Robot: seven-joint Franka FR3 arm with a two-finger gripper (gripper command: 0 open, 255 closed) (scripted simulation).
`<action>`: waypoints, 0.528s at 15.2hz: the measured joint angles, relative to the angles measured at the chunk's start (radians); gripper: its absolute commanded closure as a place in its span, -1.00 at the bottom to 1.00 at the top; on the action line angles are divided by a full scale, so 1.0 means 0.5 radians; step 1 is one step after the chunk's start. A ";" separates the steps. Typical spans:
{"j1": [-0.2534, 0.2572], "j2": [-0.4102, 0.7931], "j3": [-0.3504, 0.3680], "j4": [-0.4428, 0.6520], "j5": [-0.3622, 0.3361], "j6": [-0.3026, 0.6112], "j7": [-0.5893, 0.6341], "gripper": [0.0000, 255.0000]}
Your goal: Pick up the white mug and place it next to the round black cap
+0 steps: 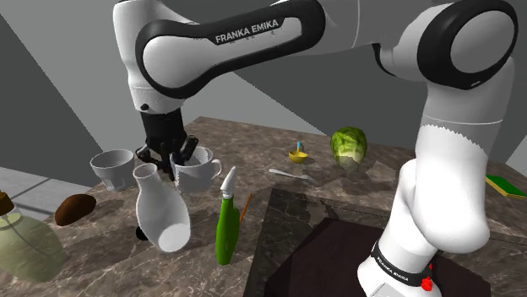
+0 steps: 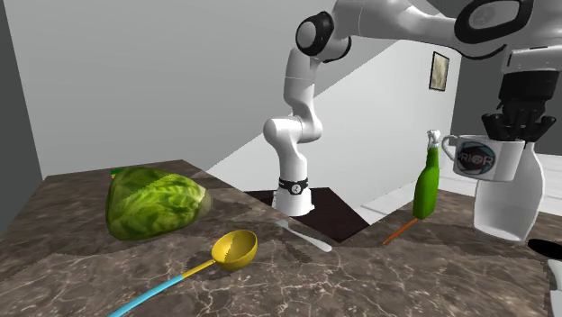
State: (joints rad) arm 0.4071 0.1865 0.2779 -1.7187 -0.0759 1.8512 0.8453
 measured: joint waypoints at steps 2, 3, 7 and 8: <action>0.064 0.079 0.036 0.107 -0.020 -0.044 0.094 1.00; 0.093 0.091 0.053 0.109 -0.023 -0.040 0.139 1.00; 0.227 0.228 0.112 0.302 -0.067 -0.114 0.325 1.00; 0.266 0.279 0.125 0.357 -0.085 -0.120 0.376 1.00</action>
State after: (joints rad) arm 0.5404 0.3261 0.3404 -1.5402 -0.1185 1.7910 1.0333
